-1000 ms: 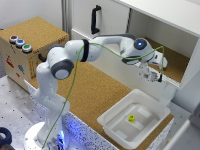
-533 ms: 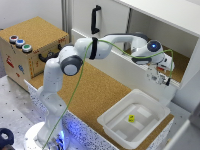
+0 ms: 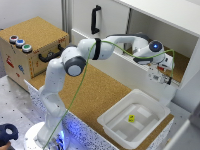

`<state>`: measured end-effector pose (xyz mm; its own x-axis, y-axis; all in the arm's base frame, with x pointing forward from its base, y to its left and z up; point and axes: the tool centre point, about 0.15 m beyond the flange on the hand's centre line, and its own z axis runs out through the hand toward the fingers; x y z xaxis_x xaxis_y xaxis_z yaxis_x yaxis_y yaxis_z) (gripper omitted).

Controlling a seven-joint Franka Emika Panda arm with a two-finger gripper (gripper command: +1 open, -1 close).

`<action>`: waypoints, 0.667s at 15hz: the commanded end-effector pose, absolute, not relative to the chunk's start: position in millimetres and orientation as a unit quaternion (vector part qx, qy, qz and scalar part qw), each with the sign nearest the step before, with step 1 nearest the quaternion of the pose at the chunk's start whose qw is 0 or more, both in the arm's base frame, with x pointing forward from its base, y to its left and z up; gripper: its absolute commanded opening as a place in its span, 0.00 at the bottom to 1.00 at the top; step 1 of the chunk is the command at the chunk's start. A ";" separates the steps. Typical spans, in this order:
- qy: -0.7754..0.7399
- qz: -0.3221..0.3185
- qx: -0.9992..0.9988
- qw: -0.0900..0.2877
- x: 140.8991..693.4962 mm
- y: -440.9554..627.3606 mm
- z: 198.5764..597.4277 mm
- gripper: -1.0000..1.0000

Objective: Pick up the pink block

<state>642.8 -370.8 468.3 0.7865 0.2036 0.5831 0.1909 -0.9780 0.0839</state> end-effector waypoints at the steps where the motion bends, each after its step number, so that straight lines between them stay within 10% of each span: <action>1: 0.106 0.252 0.962 -0.001 696.9 -374.0 463.5 1.00; 2: 0.103 0.252 0.962 0.002 698.7 -372.9 462.9 1.00; 3: 0.100 0.253 0.962 0.003 700.4 -372.4 462.8 0.00; 10: 0.109 0.254 0.961 0.009 705.7 -362.2 460.4 0.00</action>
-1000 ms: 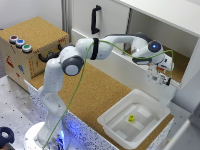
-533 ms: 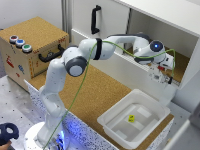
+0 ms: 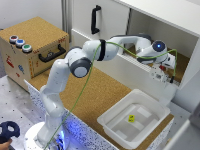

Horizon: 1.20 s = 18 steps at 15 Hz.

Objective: Pick up the pink block

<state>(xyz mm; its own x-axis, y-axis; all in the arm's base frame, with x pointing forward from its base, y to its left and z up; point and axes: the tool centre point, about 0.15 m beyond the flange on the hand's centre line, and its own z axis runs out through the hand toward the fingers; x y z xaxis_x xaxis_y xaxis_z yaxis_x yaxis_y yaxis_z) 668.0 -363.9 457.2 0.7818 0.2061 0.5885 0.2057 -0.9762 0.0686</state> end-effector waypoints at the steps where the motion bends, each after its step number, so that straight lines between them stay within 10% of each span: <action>1: 0.110 0.254 0.961 0.015 702.8 -361.0 458.7 0.00; 18: 0.055 0.292 0.952 0.072 504.5 -397.5 448.3 0.00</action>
